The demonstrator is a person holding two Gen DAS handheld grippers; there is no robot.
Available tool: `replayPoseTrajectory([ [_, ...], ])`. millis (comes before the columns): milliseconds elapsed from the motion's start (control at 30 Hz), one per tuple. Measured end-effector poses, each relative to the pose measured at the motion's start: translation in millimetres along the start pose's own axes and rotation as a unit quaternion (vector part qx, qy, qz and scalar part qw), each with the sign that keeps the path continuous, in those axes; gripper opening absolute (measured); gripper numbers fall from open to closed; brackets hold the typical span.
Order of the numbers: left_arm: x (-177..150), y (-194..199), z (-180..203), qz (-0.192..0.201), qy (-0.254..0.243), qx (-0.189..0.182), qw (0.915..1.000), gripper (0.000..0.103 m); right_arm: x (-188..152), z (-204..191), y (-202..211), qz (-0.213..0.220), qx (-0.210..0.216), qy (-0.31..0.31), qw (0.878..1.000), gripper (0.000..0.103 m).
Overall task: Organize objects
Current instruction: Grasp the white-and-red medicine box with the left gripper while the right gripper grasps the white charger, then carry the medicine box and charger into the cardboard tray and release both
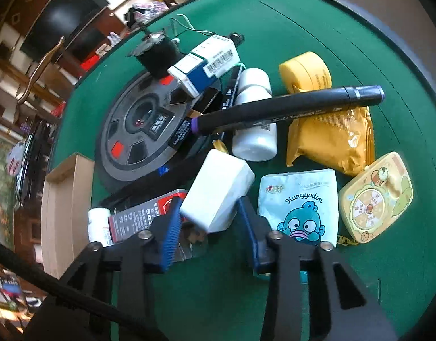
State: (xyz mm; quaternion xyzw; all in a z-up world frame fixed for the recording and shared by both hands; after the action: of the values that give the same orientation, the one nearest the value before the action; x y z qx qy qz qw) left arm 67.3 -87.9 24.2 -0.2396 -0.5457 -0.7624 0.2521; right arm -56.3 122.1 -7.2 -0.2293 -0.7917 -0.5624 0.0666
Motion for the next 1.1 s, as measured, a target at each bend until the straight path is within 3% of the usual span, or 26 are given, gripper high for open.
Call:
replayPoseTrajectory([
  [200,1,8,-6,0.01,0.003,0.008,0.9999,0.046,-4,6,15,0.016,0.025,0.013,0.999,0.02],
  [567,18,29,-17,0.024,0.012,0.008,0.9996,0.046,-14,3,30,-0.003,0.122,-0.009,0.992,0.02],
  [867,74,48,-40,0.057,-0.007,0.033,0.9978,0.046,-11,-49,42,-0.015,0.18,0.023,0.983,0.02],
  [933,89,42,-47,0.067,-0.016,0.052,0.9962,0.046,-8,-70,41,-0.021,0.19,0.039,0.981,0.02],
  [1100,114,14,-65,0.054,-0.012,0.059,0.9967,0.046,-2,-121,30,-0.029,0.2,0.072,0.977,0.02],
])
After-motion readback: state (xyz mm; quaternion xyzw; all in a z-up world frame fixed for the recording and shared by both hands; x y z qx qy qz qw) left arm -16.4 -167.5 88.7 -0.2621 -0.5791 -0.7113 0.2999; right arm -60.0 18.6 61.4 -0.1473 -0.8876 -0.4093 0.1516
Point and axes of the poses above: each gripper's, at about its wrist camera, not at the fingertips, and y roughly against the way its jaws point, z to its right, x to its top, the point moved 5 cm from there along -y, roughly the way its jaws point
